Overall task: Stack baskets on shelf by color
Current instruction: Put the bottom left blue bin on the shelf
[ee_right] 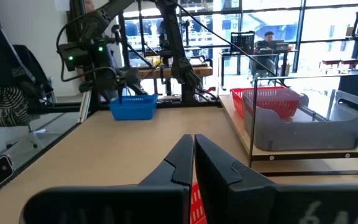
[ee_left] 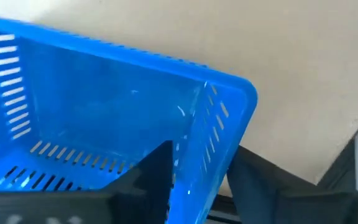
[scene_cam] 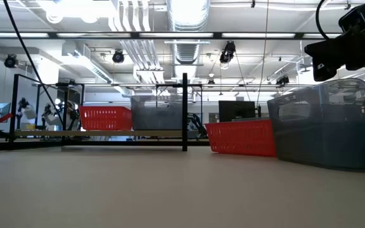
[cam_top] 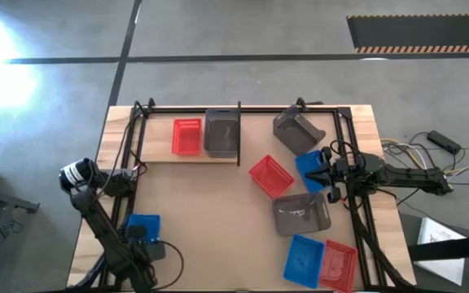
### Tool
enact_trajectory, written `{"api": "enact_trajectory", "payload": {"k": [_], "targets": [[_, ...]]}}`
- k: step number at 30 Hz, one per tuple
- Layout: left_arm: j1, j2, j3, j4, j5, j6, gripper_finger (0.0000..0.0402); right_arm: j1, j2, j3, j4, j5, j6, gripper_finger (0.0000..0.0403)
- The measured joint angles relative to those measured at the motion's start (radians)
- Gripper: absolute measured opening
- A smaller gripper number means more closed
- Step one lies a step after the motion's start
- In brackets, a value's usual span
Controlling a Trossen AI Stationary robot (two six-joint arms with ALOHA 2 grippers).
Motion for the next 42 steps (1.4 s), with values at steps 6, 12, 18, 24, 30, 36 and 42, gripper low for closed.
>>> {"api": "enact_trajectory", "payload": {"k": [6,12,18,24,30,36,42], "targets": [[0.016,-0.003,-0.034,0.017,0.005,0.075,0.0030,0.000,0.000,0.000,0.000,0.000,0.000,0.0009],[0.103,-0.029,0.025,0.013,-0.010,0.184,0.0004,0.000,0.000,0.000,0.000,0.000,0.000,0.0009],[0.224,-0.097,0.115,-0.046,-0.157,0.372,0.0001,0.000,0.000,0.000,0.000,0.000,0.000,0.0009],[0.377,-0.226,0.132,-0.237,-0.253,0.503,0.0000,0.000,0.000,0.000,0.000,0.000,0.000,0.0009],[0.610,-0.322,0.130,-0.372,-0.397,0.722,0.0000,0.000,0.000,0.000,0.000,0.000,0.000,0.0009],[0.889,-0.360,0.129,-0.438,-0.429,0.995,0.0000,0.000,0.000,0.000,0.000,0.000,0.000,0.0009],[1.111,-0.376,0.107,-0.470,-0.495,1.240,0.0000,0.000,0.000,0.000,0.000,0.000,0.000,0.0009]]}}
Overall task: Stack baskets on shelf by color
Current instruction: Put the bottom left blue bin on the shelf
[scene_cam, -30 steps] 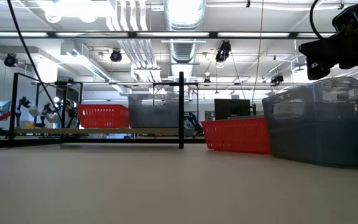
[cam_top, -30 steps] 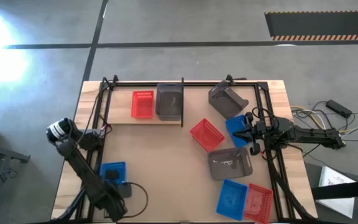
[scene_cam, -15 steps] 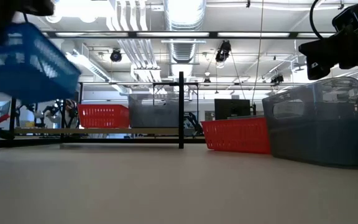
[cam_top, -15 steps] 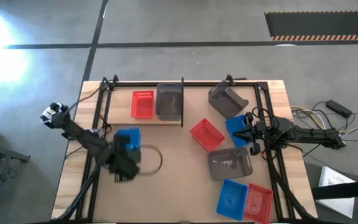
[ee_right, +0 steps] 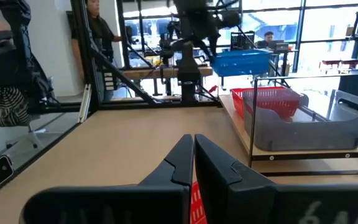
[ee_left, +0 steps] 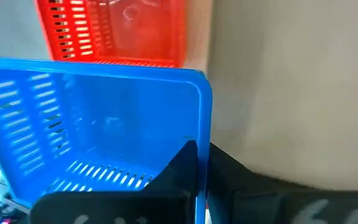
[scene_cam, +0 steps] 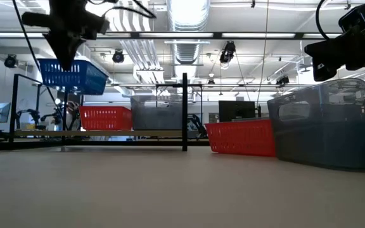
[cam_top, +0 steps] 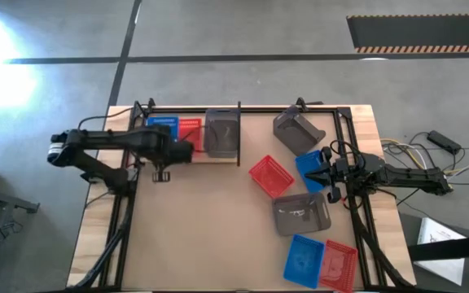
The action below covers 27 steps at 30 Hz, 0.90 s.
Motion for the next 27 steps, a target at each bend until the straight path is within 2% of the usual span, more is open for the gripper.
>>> {"api": "enact_trajectory", "payload": {"k": [5,11,17,27], "targets": [[0.144,-0.007,-0.082,-0.007,-0.006,0.116,0.0000,0.000,0.000,0.000,0.000,0.000,0.000,0.0009],[0.243,-0.012,-0.190,0.020,-0.009,0.184,0.0000,0.000,0.000,0.000,0.000,0.000,0.000,0.0009],[0.280,-0.027,-0.279,0.100,-0.008,0.229,0.0000,0.000,0.000,0.000,0.000,0.000,0.000,0.0009],[0.286,-0.088,-0.346,0.190,0.008,0.228,0.0000,0.000,0.000,0.000,0.000,0.000,0.000,0.0009]]}}
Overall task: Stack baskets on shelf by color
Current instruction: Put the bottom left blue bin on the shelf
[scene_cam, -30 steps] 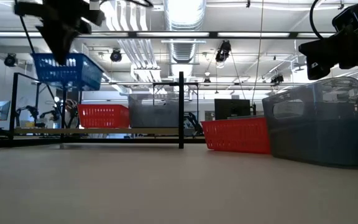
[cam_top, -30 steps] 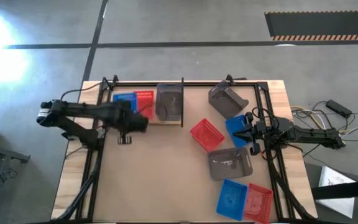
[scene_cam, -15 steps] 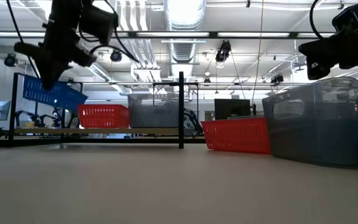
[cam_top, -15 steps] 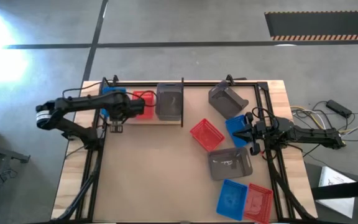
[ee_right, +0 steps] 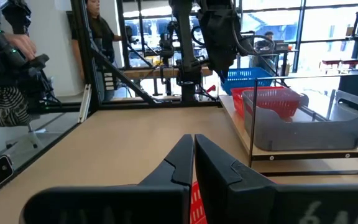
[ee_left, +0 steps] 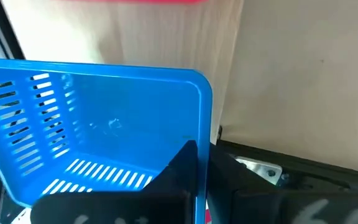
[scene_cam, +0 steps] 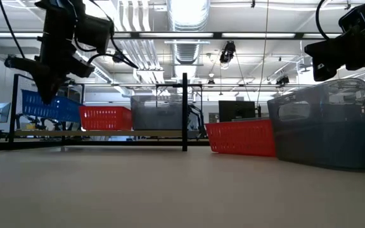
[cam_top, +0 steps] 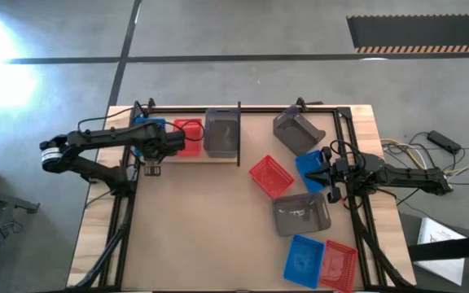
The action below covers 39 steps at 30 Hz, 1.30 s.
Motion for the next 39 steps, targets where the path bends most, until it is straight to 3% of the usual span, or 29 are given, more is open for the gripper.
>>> {"api": "enact_trajectory", "payload": {"k": [17,31,39], "targets": [[0.000,-0.007,-0.077,0.116,0.035,0.046,0.0002,0.000,0.000,0.000,0.000,0.000,0.000,0.0009],[0.000,-0.007,-0.077,0.144,0.036,0.085,0.0110,0.000,0.000,0.000,0.000,0.000,0.000,0.0009],[0.000,-0.007,-0.077,0.148,0.042,0.178,0.0127,0.000,0.000,0.000,0.000,0.000,0.000,0.0009]]}}
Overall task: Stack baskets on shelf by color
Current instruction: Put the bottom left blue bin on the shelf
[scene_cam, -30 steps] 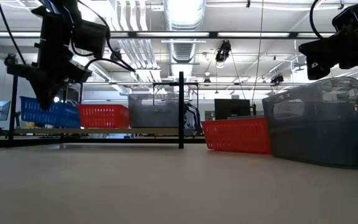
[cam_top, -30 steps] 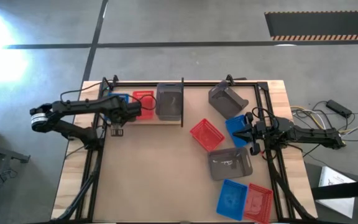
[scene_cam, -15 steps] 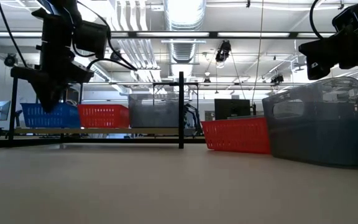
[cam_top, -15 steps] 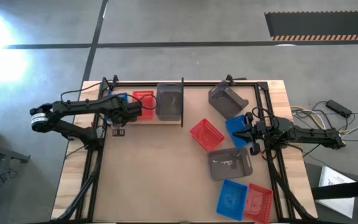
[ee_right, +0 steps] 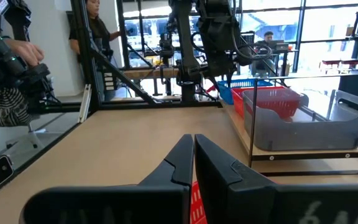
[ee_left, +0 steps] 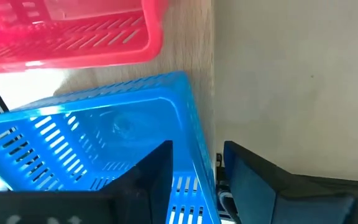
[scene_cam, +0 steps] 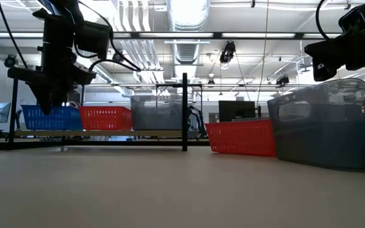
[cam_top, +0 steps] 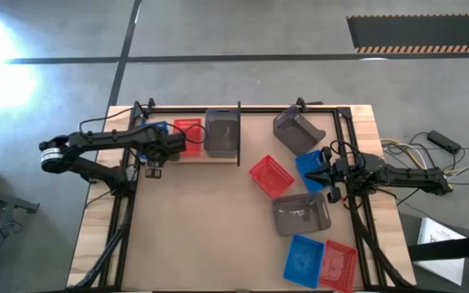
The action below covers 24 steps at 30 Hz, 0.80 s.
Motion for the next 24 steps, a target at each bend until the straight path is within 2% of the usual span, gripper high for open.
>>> {"api": "enact_trajectory", "payload": {"k": [6,17,24], "targets": [[-0.001,0.001,0.000,0.005,0.001,0.025,0.0118,0.000,0.000,0.000,0.000,0.000,0.000,0.0009],[-0.001,0.001,0.000,0.008,0.001,0.059,0.0010,0.000,0.000,0.000,0.000,0.000,0.000,0.0009],[0.000,0.001,0.000,0.014,-0.007,0.072,0.0008,0.000,0.000,0.000,0.000,0.000,0.000,0.0009]]}}
